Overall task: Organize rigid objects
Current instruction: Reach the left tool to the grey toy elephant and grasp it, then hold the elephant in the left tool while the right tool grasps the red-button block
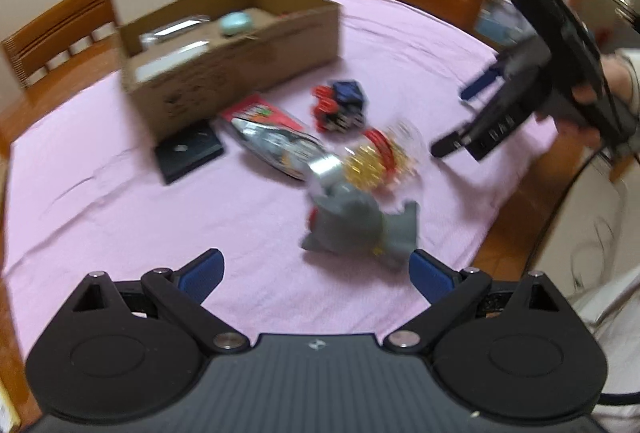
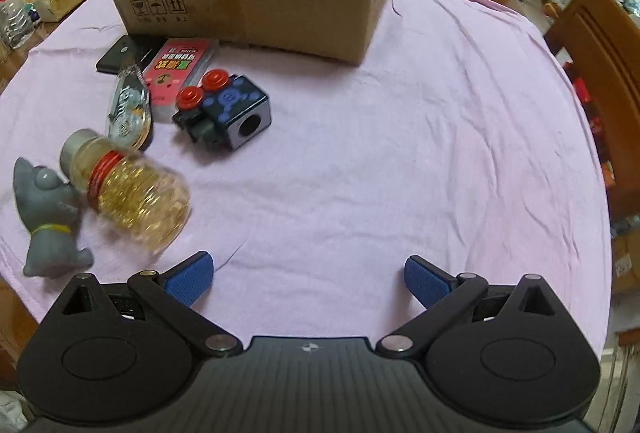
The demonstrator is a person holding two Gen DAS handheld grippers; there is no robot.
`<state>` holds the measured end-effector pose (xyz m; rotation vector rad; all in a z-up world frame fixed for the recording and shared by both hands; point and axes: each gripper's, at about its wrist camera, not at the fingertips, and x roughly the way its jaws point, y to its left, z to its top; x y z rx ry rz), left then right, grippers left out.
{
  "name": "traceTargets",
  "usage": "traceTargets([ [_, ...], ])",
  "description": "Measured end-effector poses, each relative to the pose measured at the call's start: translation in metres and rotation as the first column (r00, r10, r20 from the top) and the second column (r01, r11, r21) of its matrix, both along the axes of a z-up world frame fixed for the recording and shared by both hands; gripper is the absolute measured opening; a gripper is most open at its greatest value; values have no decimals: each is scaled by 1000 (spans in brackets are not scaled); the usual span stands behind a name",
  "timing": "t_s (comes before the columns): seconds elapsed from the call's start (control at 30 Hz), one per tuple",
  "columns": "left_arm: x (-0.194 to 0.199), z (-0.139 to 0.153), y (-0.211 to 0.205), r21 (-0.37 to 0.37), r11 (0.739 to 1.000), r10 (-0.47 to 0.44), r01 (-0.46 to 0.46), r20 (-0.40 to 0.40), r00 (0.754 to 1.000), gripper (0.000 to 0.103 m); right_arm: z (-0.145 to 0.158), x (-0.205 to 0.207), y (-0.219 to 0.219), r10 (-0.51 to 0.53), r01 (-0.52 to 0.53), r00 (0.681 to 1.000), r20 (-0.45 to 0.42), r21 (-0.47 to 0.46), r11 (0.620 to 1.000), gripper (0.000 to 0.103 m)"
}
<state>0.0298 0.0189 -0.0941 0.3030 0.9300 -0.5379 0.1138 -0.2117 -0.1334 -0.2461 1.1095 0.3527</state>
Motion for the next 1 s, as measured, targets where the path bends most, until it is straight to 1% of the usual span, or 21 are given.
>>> traceTargets([
  [0.1, 1, -14, -7, -13, 998, -57, 57, -8, 998, 98, 3, -13, 8, -1, 1, 1000, 23, -21, 1000, 103],
  [0.23, 2, -29, -13, -9, 997, -76, 76, 12, 997, 98, 2, -25, 18, 15, -13, 999, 32, -44, 999, 103],
  [0.3, 2, -31, -14, -12, 996, -86, 87, 27, 996, 98, 0, -29, 22, 19, -17, 999, 36, -60, 998, 103],
  [0.4, 2, -32, -19, -16, 992, -128, 129, 62, 990, 97, -1, -36, 24, 21, -19, 999, 34, -59, 998, 103],
  [0.5, 3, -34, -27, -1, 985, -169, 170, 90, 982, 94, -2, -40, 24, 22, -20, 999, 35, -53, 998, 103],
  [0.6, 4, -35, -31, 1, 983, -183, 184, 103, 978, 91, -2, -41, 23, 16, -14, 999, 34, -48, 999, 103],
  [0.73, 6, -38, -33, -1, 984, -179, 180, 96, 979, 79, -2, -42, 23, 16, -14, 999, 37, -51, 999, 103],
  [0.8, 7, -38, -33, -7, 986, -164, 166, 99, 981, 77, -2, -43, 23, 15, -14, 999, 37, -50, 999, 103],
  [0.83, 8, -38, -32, -12, 988, -154, 156, 101, 983, 74, -2, -43, 23, 15, -13, 999, 36, -48, 999, 103],
  [1.0, 10, -34, -25, -48, 993, -103, 106, 66, 992, 73, -3, -41, 21, 8, -7, 999, 31, -35, 999, 103],
])
